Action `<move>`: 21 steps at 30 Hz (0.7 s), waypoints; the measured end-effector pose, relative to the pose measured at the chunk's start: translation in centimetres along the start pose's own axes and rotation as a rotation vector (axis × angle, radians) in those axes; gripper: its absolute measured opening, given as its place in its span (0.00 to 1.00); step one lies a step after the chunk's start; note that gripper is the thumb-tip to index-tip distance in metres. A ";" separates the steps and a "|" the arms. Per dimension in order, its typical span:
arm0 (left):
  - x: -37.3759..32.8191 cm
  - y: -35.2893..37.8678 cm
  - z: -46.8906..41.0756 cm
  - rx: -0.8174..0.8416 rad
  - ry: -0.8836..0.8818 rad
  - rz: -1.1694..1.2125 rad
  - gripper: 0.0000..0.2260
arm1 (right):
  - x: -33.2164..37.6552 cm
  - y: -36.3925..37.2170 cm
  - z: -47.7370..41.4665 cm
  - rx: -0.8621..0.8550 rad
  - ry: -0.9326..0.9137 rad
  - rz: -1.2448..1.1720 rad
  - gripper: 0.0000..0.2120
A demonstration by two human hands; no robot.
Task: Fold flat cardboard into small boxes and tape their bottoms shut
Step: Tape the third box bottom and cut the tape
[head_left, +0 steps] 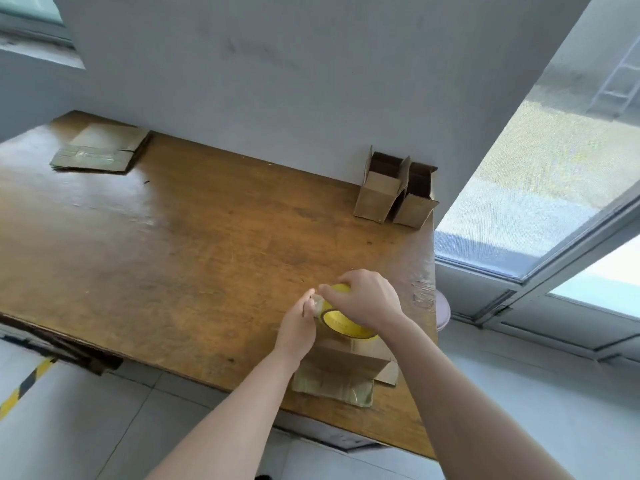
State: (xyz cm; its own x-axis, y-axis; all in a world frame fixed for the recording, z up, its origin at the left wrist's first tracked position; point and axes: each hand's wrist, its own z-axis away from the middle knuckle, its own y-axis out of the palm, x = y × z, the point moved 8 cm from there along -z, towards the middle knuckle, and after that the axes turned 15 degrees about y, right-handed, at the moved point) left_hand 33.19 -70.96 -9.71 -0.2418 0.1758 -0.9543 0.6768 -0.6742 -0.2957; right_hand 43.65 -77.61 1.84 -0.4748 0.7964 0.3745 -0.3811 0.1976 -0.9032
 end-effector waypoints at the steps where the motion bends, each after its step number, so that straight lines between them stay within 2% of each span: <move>1: -0.2 -0.1 -0.1 -0.002 0.047 -0.038 0.20 | -0.2 0.1 -0.1 0.047 0.001 -0.039 0.21; 3: -0.7 -0.1 -0.3 -0.015 0.118 -0.082 0.18 | -1.3 0.4 -0.3 0.187 0.028 -0.207 0.17; 5: -0.7 -0.2 -0.2 -0.027 0.132 -0.112 0.17 | -2.6 0.6 -0.2 0.304 0.071 -0.395 0.20; 7: -0.6 -0.3 -0.2 -0.044 0.132 -0.148 0.17 | -3.5 0.5 -0.1 0.325 0.045 -0.454 0.23; 12: -0.8 -0.4 -0.2 -0.071 0.146 -0.228 0.14 | -3.9 0.3 0.3 0.372 -0.080 -0.453 0.20; 16: -0.3 -0.7 -0.3 -0.118 0.073 -0.276 0.17 | -5.7 -1.1 0.6 0.308 -0.125 -0.387 0.20; 21: -0.2 -0.6 -0.1 -0.091 0.010 -0.281 0.17 | -6.8 -2.6 0.6 0.250 -0.149 -0.253 0.21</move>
State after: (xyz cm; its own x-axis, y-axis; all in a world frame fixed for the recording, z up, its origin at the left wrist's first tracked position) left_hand 32.89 -70.46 -9.36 -0.4220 0.3544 -0.8345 0.6435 -0.5313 -0.5511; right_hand 47.42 -83.94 1.80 -0.4440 0.6451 0.6219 -0.6739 0.2170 -0.7062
